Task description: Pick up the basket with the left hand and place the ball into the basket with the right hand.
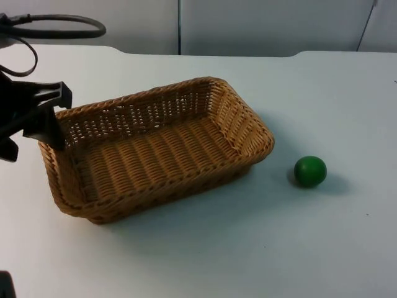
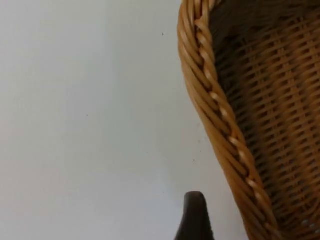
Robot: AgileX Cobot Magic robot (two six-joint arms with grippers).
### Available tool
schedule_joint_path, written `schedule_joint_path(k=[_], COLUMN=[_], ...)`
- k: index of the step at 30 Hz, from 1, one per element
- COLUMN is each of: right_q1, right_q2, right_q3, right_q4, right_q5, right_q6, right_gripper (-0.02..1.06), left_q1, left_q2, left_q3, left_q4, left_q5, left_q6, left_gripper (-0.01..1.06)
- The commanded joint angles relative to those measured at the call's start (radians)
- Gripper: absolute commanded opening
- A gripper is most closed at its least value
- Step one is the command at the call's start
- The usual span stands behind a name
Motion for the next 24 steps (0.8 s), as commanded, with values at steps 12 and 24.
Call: schedule_joint_path(k=[12, 24], right_q1=[0.004, 0.004], right_q2=[-0.004, -0.004], right_q3=[0.004, 0.004], right_q4=[0.0, 0.0], right_q5=[-0.015, -0.015], right_q6=[-0.002, -0.002], right_gripper=[0.0, 0.0], left_q1=[-0.005, -0.005], left_q2=[0.131, 0.175], left_q3=[-0.004, -0.086], left_q4=[-0.001, -0.017], left_q5=[-0.097, -0.075], left_q6=[-0.008, -0.003], left_gripper=[0.61, 0.54])
